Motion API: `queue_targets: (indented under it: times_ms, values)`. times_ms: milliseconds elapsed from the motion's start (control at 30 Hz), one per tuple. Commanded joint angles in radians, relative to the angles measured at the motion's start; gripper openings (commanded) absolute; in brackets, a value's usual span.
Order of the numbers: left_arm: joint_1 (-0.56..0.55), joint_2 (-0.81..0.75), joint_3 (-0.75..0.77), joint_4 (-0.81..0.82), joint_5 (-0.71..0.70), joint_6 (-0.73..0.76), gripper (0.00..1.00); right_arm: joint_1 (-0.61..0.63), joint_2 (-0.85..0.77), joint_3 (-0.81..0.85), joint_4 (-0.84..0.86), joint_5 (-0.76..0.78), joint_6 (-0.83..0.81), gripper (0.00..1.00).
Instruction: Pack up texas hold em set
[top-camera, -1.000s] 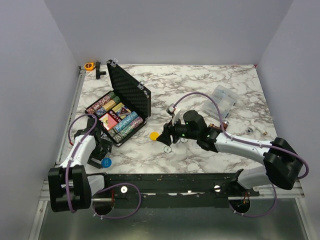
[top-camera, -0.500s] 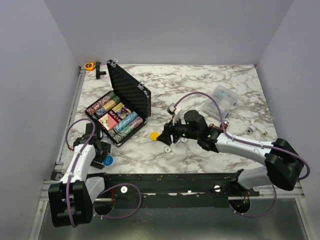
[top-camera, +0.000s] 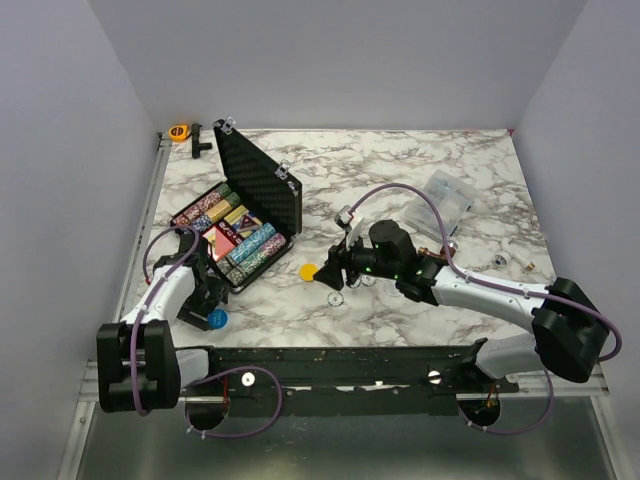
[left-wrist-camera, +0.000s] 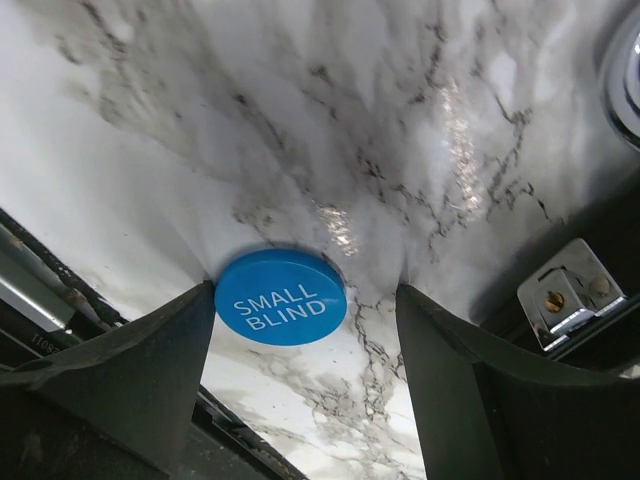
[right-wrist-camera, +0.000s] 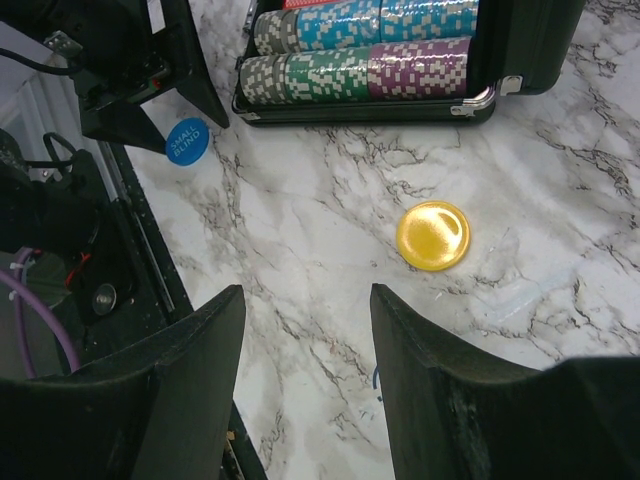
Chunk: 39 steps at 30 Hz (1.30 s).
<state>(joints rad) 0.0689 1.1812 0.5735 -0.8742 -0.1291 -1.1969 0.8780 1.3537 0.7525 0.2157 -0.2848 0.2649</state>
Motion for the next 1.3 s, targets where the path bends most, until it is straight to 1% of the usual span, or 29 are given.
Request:
queue_targets:
  times_ms: [0,233,433,533,633,800,900,1100,1267]
  values:
    - [-0.041,0.061,-0.01,0.048,0.087,-0.003,0.72,0.009,-0.006,0.001,0.015,0.013,-0.001,0.56]
    - [-0.043,0.044,-0.031,0.064,0.057,-0.029,0.66,0.008,-0.01,-0.001,0.008,0.011,-0.001,0.56]
    - [-0.043,0.02,-0.04,0.057,0.039,-0.067,0.63,0.007,-0.013,-0.002,0.01,0.007,0.0,0.56]
    - [-0.043,0.029,-0.04,0.059,0.036,-0.067,0.58,0.008,-0.016,-0.004,0.009,0.011,-0.001,0.56]
    - [-0.043,0.042,-0.04,0.066,0.042,-0.06,0.49,0.007,-0.018,-0.004,0.01,0.013,-0.001,0.56]
    - [-0.043,0.039,-0.032,0.058,0.037,-0.046,0.43,0.007,-0.019,-0.007,0.011,0.015,-0.001,0.56]
    - [-0.043,0.008,-0.01,0.013,-0.001,-0.037,0.42,0.007,-0.018,-0.007,0.012,0.018,-0.002,0.56]
    - [-0.043,-0.109,0.057,-0.072,-0.057,-0.011,0.42,0.008,-0.012,-0.01,0.022,0.017,0.0,0.56]
    - [-0.043,-0.168,0.151,-0.113,-0.09,0.007,0.39,0.007,-0.005,-0.008,0.025,0.01,0.003,0.56]
